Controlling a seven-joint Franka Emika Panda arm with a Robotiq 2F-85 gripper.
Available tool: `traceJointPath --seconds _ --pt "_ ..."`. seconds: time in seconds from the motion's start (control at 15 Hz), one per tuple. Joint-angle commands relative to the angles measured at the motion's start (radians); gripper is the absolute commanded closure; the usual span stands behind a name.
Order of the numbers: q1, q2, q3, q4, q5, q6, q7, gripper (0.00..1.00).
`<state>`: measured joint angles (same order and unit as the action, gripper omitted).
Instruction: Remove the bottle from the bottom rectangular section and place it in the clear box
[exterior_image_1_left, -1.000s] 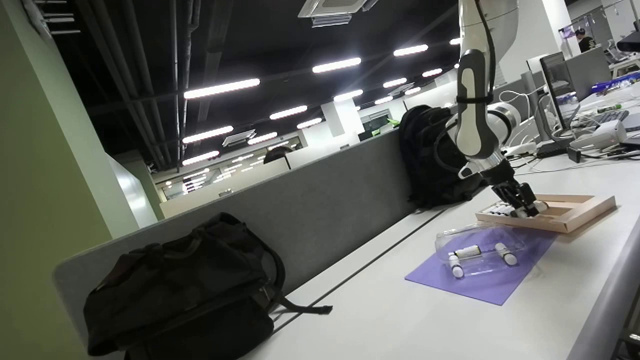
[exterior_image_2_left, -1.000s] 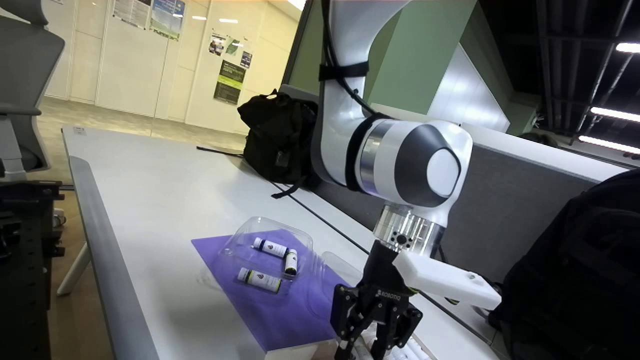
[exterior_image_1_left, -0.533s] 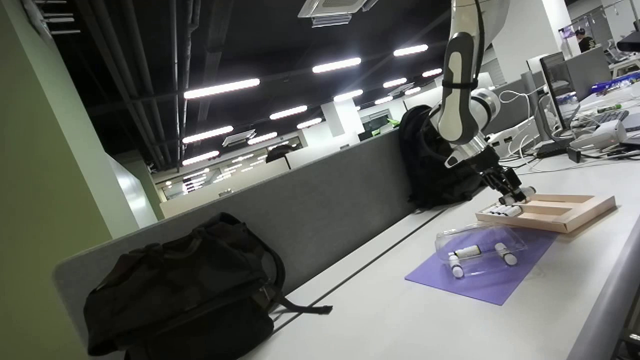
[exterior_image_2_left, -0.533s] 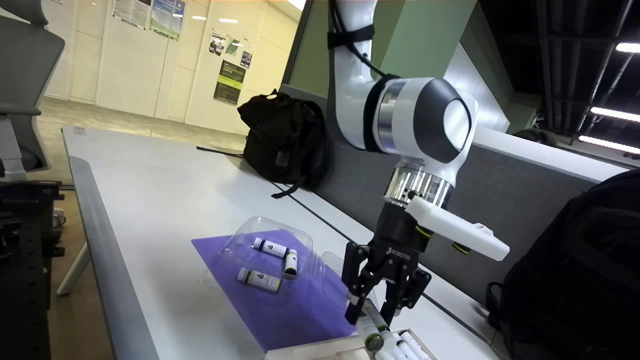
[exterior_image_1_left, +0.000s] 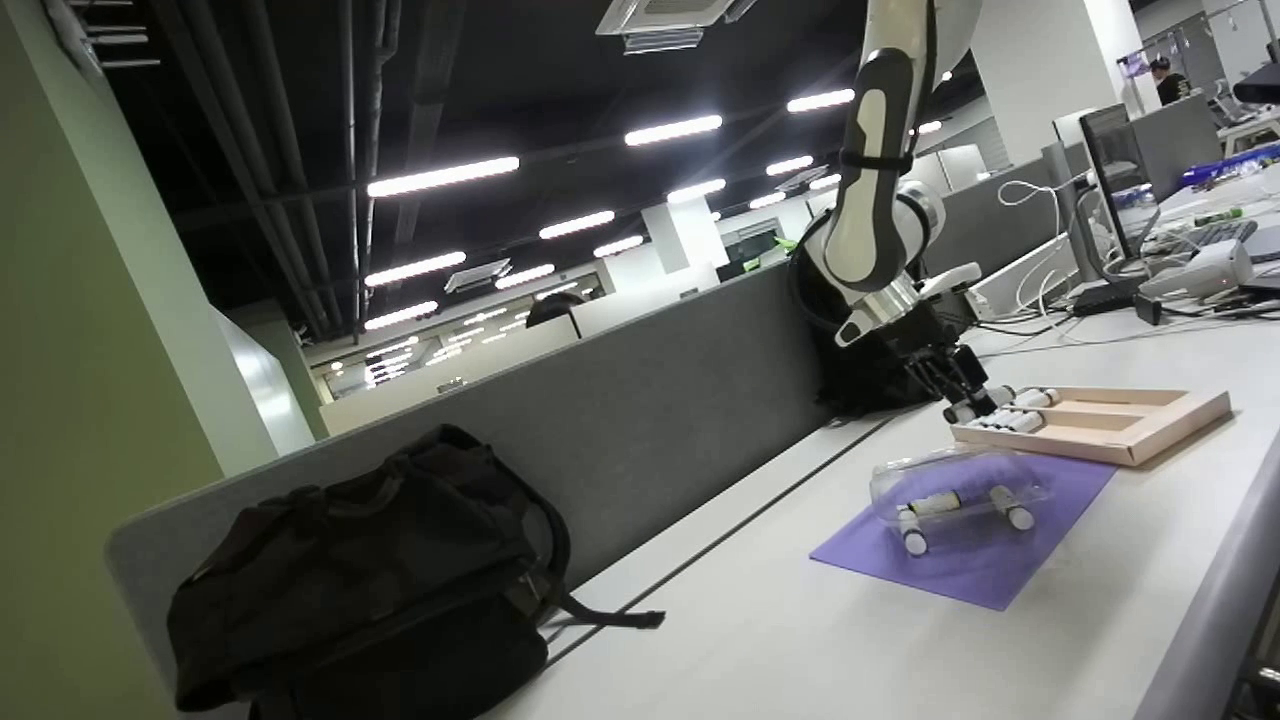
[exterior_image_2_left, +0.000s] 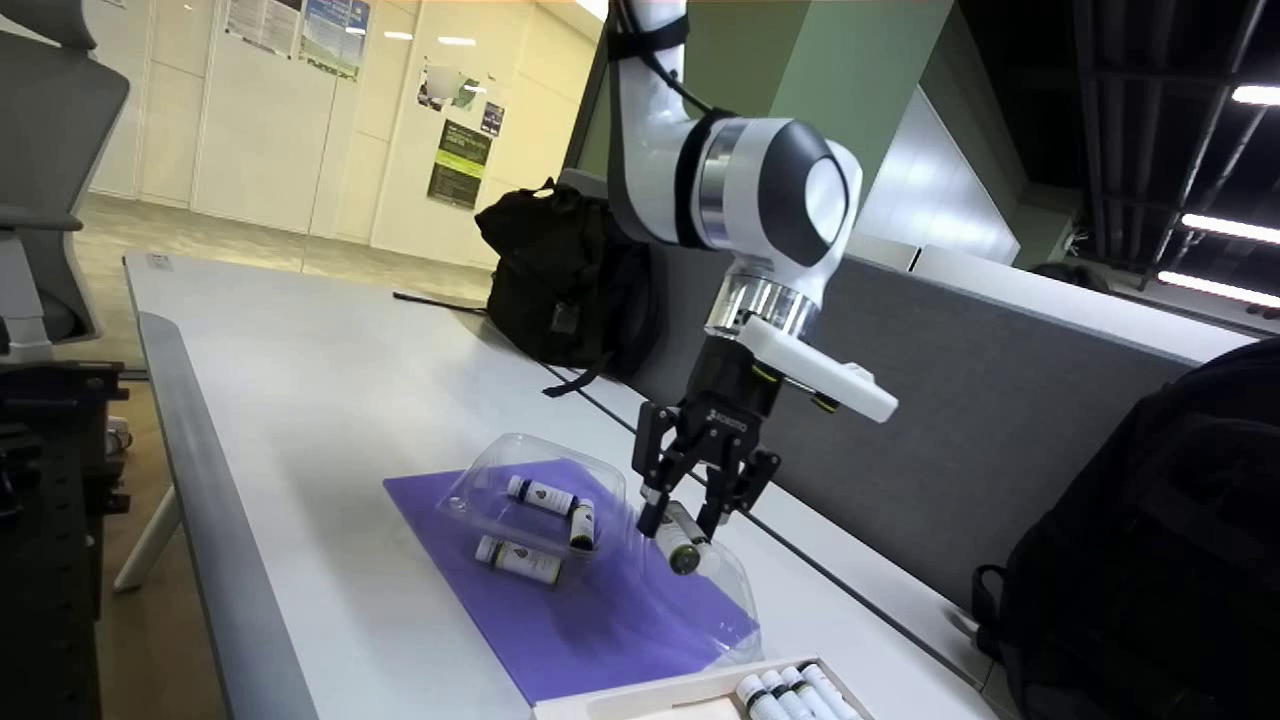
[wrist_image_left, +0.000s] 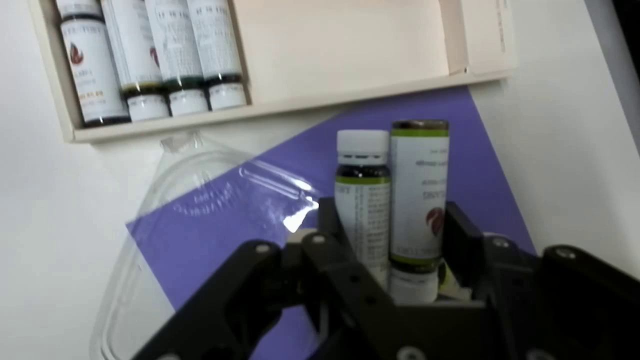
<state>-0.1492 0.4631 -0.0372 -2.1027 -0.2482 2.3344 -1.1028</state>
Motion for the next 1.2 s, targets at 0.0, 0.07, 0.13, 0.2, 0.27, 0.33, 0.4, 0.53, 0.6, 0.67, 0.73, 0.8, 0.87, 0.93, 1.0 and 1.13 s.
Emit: traceJointPath --seconds 0.0,0.07,0.13,0.2,0.27,0.33,0.4,0.53,0.6,0.67,0.73,0.8,0.87,0.93,1.0,1.13 --pt "0.067 0.009 0.043 0.030 0.001 -0.041 0.079 0.72" --pt "0.085 0.013 0.055 0.033 -0.003 -0.043 0.095 0.72" --pt "0.103 0.020 0.065 0.037 -0.006 -0.039 0.111 0.72" --pt "0.119 0.029 0.073 0.042 -0.009 -0.039 0.124 0.72" --pt "0.132 0.040 0.080 0.047 -0.012 -0.041 0.133 0.72" --pt "0.143 0.054 0.082 0.053 -0.019 -0.045 0.143 0.72" --pt "0.151 0.067 0.084 0.060 -0.021 -0.053 0.150 0.72" --pt "0.159 0.092 0.083 0.074 -0.023 -0.066 0.155 0.72" --pt "0.157 0.104 0.085 0.082 -0.018 -0.074 0.152 0.72" --pt "0.153 0.114 0.088 0.092 -0.012 -0.090 0.144 0.22" --pt "0.150 0.120 0.089 0.100 -0.010 -0.103 0.141 0.21" --pt "0.148 0.119 0.091 0.106 -0.009 -0.117 0.138 0.15" --pt "0.146 0.116 0.095 0.112 -0.004 -0.129 0.134 0.09" --pt "0.136 0.103 0.110 0.117 0.019 -0.169 0.108 0.02" --pt "0.135 0.091 0.115 0.118 0.025 -0.184 0.105 0.00" --pt "0.139 0.053 0.119 0.117 0.025 -0.196 0.113 0.00"
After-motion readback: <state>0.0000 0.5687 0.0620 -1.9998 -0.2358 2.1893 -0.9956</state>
